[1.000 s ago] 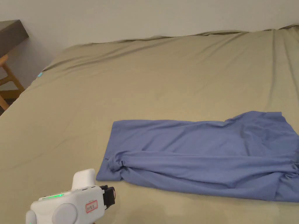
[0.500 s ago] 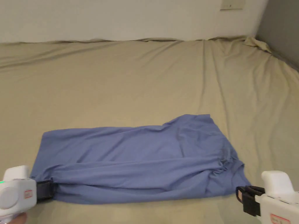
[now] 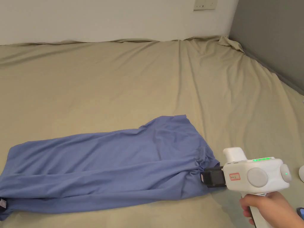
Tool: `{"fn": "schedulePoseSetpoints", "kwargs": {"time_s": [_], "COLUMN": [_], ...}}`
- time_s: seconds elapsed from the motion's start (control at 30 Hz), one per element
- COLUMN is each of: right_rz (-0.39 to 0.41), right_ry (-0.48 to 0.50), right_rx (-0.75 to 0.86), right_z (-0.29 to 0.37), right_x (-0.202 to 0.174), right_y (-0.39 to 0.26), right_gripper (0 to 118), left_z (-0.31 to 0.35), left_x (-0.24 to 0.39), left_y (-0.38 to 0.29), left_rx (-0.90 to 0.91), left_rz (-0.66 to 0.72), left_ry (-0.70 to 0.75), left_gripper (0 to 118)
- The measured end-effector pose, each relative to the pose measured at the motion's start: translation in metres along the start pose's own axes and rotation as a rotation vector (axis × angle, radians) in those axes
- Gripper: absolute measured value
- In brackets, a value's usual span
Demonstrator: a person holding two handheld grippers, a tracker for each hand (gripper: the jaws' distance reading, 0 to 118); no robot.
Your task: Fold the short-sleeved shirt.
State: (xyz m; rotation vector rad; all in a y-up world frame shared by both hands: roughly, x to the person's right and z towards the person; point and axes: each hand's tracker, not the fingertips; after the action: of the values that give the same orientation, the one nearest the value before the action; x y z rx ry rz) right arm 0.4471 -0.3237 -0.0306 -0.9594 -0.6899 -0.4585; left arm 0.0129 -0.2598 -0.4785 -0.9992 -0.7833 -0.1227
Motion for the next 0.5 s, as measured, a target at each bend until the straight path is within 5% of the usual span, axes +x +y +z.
{"fn": "schedulePoseSetpoints", "kwargs": {"time_s": [0.03, 0.13, 0.17, 0.5], "right_rz": [0.014, 0.016, -0.038, 0.031], "right_ry": [-0.012, 0.049, 0.069, 0.121], "right_rx": [-0.034, -0.003, 0.027, -0.005], "right_z": [-0.007, 0.001, 0.008, 0.108], "right_x": [-0.005, -0.010, -0.012, -0.011], "right_y": [-0.003, -0.009, -0.007, -0.008], "right_gripper": [107, 30, 9, 8], "left_z": [-0.004, -0.007, -0.007, 0.036], "left_x": [-0.003, -0.013, -0.013, -0.029], "left_y": [-0.003, 0.000, -0.004, -0.017], "left_rx": [-0.002, -0.016, -0.020, -0.088], "left_rz": [0.003, 0.020, 0.025, 0.021], "left_ry": [0.004, 0.008, 0.005, -0.046], "left_gripper": [11, 11, 11, 11]}}
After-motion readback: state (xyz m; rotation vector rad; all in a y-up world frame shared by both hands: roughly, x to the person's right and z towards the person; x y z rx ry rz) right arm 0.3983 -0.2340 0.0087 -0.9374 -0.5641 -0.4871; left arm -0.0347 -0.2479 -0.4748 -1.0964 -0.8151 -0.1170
